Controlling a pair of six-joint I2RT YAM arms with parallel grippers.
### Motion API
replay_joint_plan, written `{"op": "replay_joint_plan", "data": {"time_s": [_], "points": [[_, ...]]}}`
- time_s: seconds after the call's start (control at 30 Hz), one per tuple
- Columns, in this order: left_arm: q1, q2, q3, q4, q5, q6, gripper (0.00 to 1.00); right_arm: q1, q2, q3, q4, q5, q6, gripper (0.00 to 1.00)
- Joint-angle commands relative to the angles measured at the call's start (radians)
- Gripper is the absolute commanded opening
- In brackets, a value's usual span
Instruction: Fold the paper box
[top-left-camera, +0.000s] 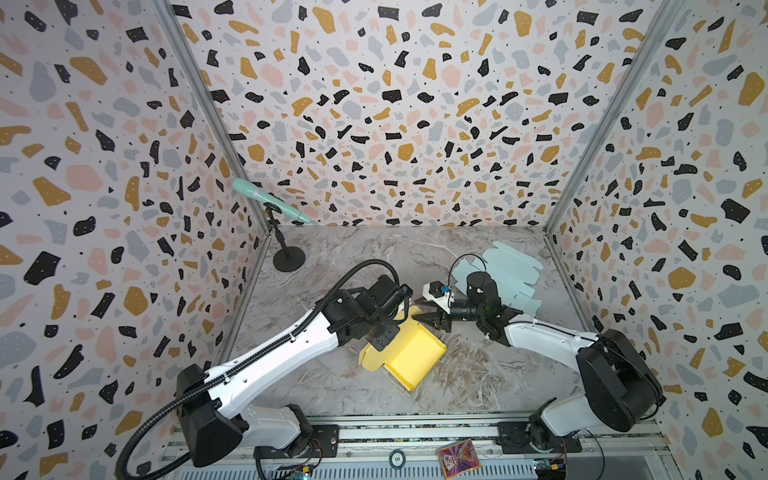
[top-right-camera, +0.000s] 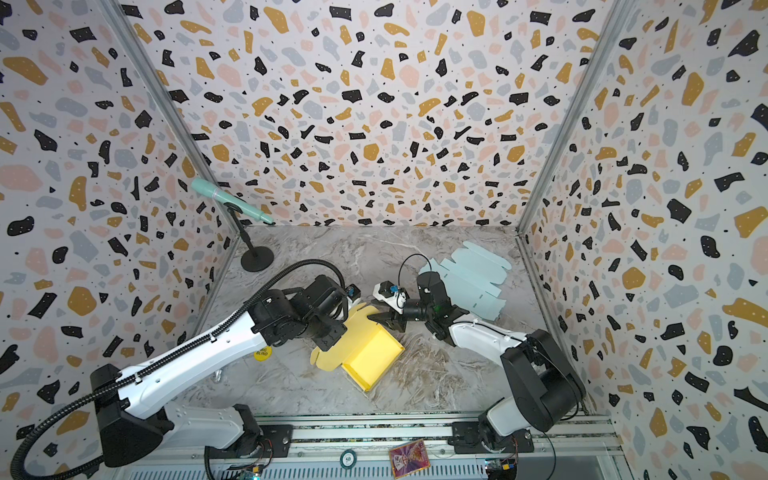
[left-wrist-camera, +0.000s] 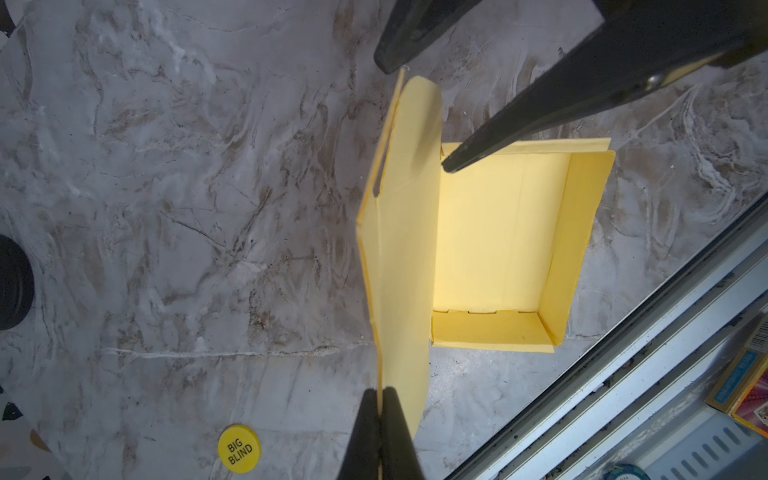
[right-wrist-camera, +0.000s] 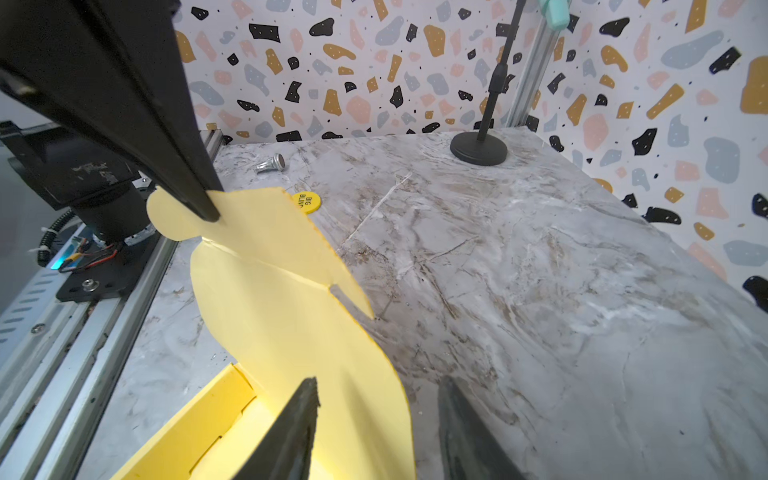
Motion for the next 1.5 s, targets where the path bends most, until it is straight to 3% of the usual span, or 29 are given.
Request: {"op": "replay_joint_plan", "data": {"time_s": [0.0,0.43,0.77,0.87,1.0,1.17,1.27,1.47], "points": [[-0.006,0.004,0.031,-0.026,-0.022,0.018,0.00,0.012,-0.018,0.029,-0.027,0.006,-0.012,0.37],[-0.019,0.008,0.053,-0.021,-0.055,0.021,0.00,0.042,0.006,0.061,-0.072,0.009,-0.038,0.11],[-0.018,-0.007,0.029,0.013,-0.079,0.018,0.01,0.048,0.011,0.065,-0.113,0.021,-0.072,0.00],[-0.019,-0.031,0.005,0.048,-0.087,-0.004,0.17,0.047,0.005,0.057,-0.113,0.050,-0.065,0.00],[-0.003,-0.143,-0.081,0.167,-0.078,-0.060,0.48,0.036,-0.013,0.023,-0.077,0.107,-0.014,0.00],[0.051,-0.375,-0.328,0.437,-0.009,-0.174,0.72,-0.010,-0.064,-0.083,0.059,0.099,0.101,0.00],[0.085,-0.478,-0.482,0.598,0.055,-0.248,0.82,-0.021,-0.081,-0.105,0.062,0.097,0.123,0.00],[0.103,-0.512,-0.630,0.754,0.086,-0.322,0.89,-0.032,-0.084,-0.122,0.034,0.145,0.154,0.00]]}}
